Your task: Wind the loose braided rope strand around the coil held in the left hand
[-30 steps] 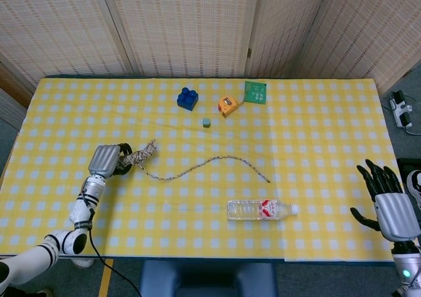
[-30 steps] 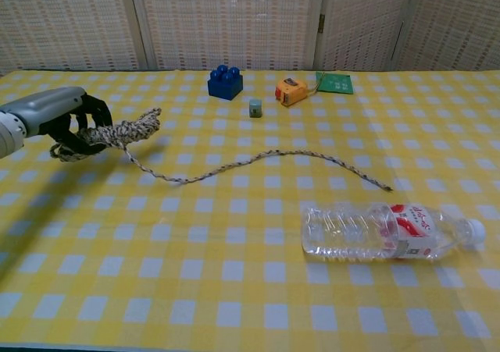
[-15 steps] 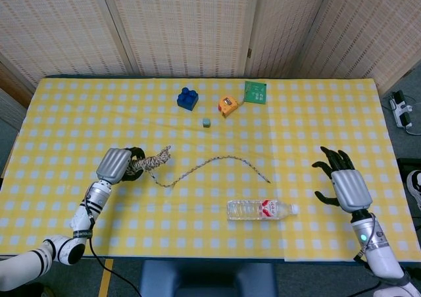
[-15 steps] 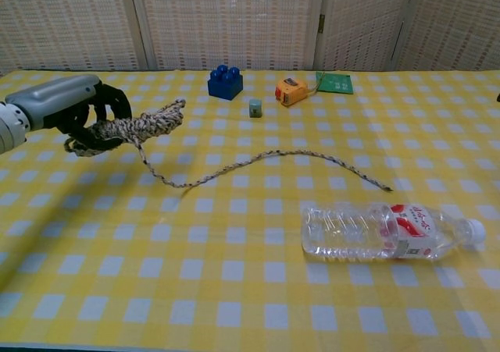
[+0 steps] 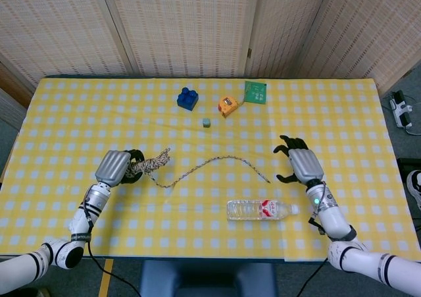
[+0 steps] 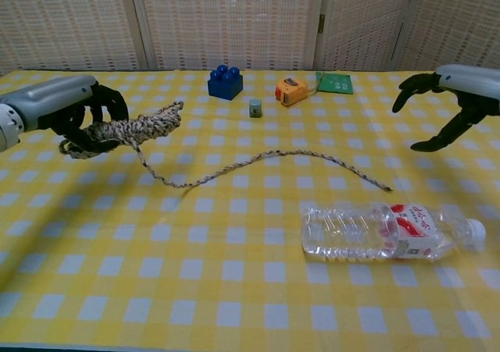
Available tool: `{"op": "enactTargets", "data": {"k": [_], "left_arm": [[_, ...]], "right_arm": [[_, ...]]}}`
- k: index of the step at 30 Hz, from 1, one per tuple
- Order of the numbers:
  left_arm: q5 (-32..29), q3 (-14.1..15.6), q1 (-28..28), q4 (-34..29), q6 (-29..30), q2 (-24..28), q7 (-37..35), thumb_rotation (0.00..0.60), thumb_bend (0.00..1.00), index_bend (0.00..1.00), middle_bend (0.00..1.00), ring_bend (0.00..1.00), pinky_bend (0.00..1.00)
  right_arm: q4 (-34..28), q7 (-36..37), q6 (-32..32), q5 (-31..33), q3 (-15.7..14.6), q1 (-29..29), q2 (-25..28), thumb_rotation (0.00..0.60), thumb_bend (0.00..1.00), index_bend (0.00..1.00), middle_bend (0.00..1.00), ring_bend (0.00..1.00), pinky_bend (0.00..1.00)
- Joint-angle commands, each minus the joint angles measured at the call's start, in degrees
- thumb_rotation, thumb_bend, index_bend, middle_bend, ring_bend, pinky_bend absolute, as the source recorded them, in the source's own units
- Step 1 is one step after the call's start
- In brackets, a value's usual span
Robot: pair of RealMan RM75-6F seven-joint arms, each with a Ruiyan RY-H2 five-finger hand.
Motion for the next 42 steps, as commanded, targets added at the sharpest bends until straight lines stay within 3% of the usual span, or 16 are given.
{"op": "enactTargets", "data": {"k": [1, 6, 20, 42], "left_arm": [[0.1, 0.1, 0.1, -0.2, 0.2, 0.1, 0.1, 0.600, 0.59, 0.69, 0.67, 0.65, 0.73], [0.2, 0.3, 0.3, -0.3, 0.4, 0.0, 0.1, 0.600, 0.59, 0.69, 0.67, 0.65, 0.73], [0.2, 0.4, 0.5, -0.1, 0.4, -0.2, -0.1, 0.600, 0.59, 0.69, 0.67, 0.65, 0.73], [0.0, 0.5, 0.6, 2.1, 0.1, -1.1, -1.1, 0.600, 0.59, 0.69, 0.67, 0.65, 0.73]], "right_arm": [[3.7, -5.6, -1.3, 6.6, 0.4, 4.5, -4.6, 0.600, 0.26, 0.33, 0.10, 0.08, 0.01], [7.4, -8.9, -1.8, 11.5, -0.7, 7.7, -8.9, 0.600, 0.26, 0.37, 0.10, 0.09, 0.02], [16.3, -10.7, -2.3, 16.1, -1.7, 11.6, -15.9, 0.600, 0.26, 0.42, 0.11, 0.09, 0.02], [22.7, -12.5, -2.9, 17.0, -3.0, 13.6, -18.5, 0.600, 0.28, 0.45, 0.13, 0.09, 0.02]]}}
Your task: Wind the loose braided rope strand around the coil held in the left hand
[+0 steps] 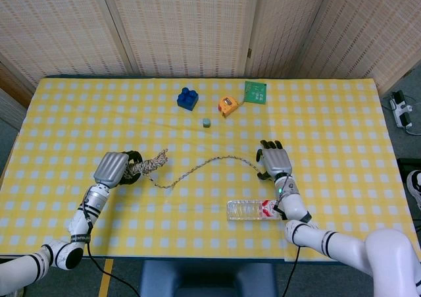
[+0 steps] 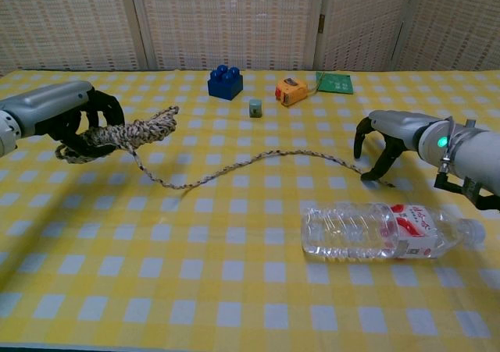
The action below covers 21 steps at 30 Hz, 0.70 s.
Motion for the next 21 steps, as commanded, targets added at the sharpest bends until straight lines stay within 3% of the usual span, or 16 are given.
{"op": "enactTargets", "data": {"k": [1, 21], "left_arm": [[0.0, 0.0, 0.0, 0.3, -0.1, -0.1, -0.2, 0.600, 0.59, 0.69, 0.67, 0.65, 0.73], [0.1, 0.0, 0.1, 1.4, -0.4, -0.5, -0.9, 0.600, 0.59, 0.69, 0.67, 0.65, 0.73]], "right_arm": [[0.0, 0.3, -0.4, 0.2, 0.2, 0.0, 0.2, 0.600, 0.28, 0.45, 0.13, 0.09, 0.02], [1.7, 0.2, -0.7, -0.8, -0.7, -0.4, -1.0, 0.600, 0.40, 0.53, 0.17, 0.10, 0.02]]}}
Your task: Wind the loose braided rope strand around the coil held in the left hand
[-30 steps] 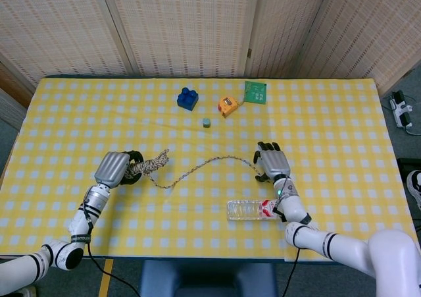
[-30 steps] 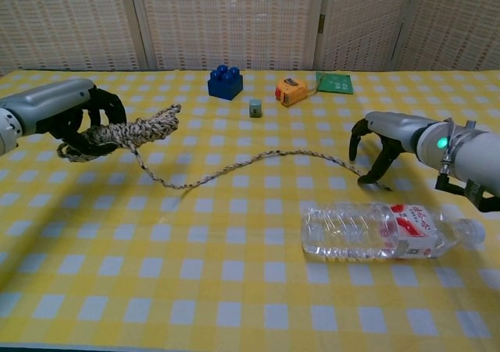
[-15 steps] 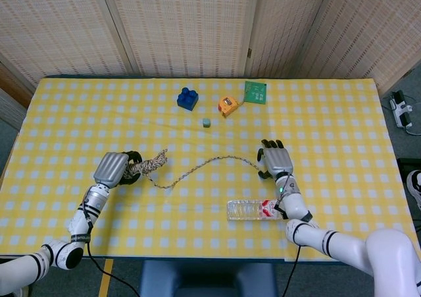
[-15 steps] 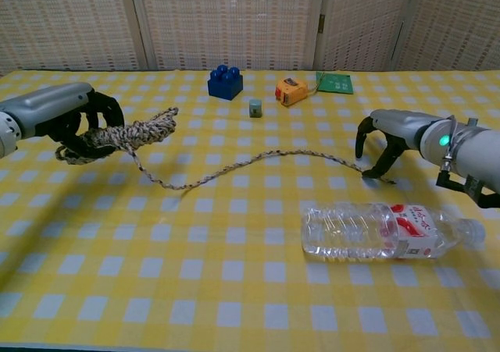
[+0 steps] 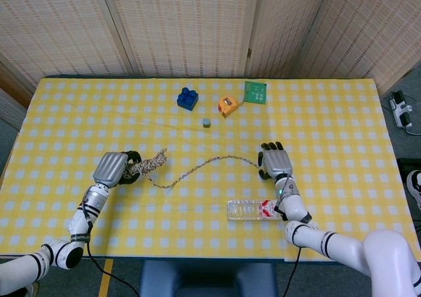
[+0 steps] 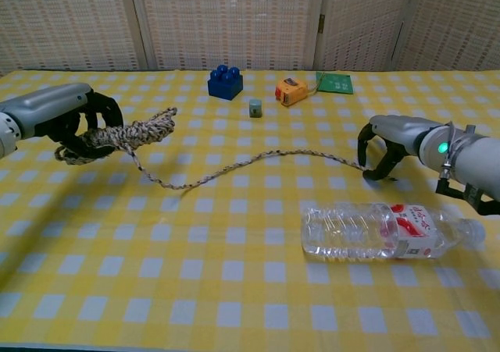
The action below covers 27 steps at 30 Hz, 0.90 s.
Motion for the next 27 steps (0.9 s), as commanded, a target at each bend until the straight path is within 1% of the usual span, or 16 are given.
{"op": "enactTargets", "data": {"k": [1, 27], "left_arm": [[0.0, 0.0, 0.0, 0.1, 0.0, 0.0, -0.1, 0.600, 0.59, 0.69, 0.67, 0.65, 0.73], [0.2, -0.2, 0.4, 0.8, 0.2, -0.2, -1.4, 0.600, 0.59, 0.69, 0.67, 0.65, 0.73]], "right_arm": [[0.1, 0.0, 0.0, 0.0, 0.0, -0.1, -0.1, 0.600, 0.40, 0.53, 0.17, 0.10, 0.02], [0.7, -0.6, 1.6, -1.4, 0.1, -1.1, -0.8, 0.600, 0.51, 0.59, 0.21, 0.11, 0.03]]}}
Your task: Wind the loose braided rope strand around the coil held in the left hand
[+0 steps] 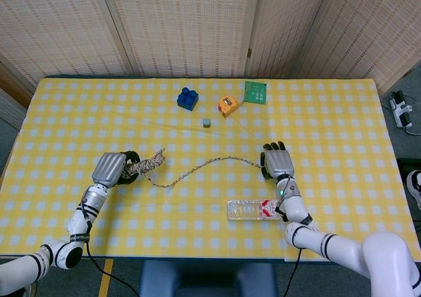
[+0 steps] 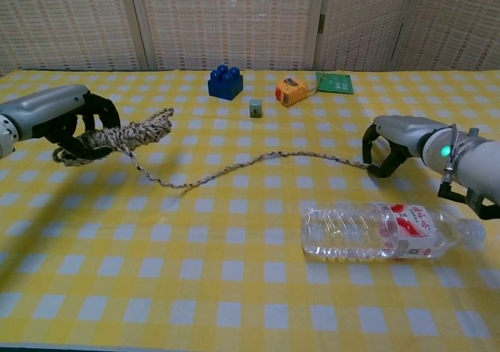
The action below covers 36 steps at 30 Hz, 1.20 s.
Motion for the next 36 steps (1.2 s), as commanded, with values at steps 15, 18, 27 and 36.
{"op": "enactTargets", "data": {"k": [15, 18, 27, 36], "left_arm": [[7.3, 0.4, 0.4, -12.4, 3.3, 5.8, -7.8, 0.600, 0.59, 0.69, 0.68, 0.65, 0.73], [9.9, 1.2, -0.4, -14.3, 3.3, 6.2, -8.3, 0.600, 0.59, 0.69, 0.68, 0.65, 0.73], [10.7, 0.4, -3.6, -21.3, 1.4, 5.6, -3.1, 0.600, 0.59, 0.69, 0.68, 0.65, 0.73], [5.1, -2.1, -7.9, -26.5, -2.5, 3.8, 8.6, 0.600, 0.59, 0.69, 0.68, 0.65, 0.73]], "right_arm": [[-14.3, 8.0, 6.6, -9.9, 2.5, -4.0, 9.4, 0.600, 0.53, 0.61, 0.24, 0.13, 0.03], [-17.2, 9.1, 7.6, -11.0, 3.9, -4.0, 11.0, 0.600, 0.53, 0.61, 0.25, 0.14, 0.04], [-24.7, 8.6, 7.6, -8.2, 9.7, -0.1, 12.8, 0.600, 0.53, 0.62, 0.29, 0.20, 0.13], [-30.6, 6.9, 8.0, -0.6, 15.2, 5.9, 11.7, 0.600, 0.53, 0.62, 0.34, 0.28, 0.22]]}}
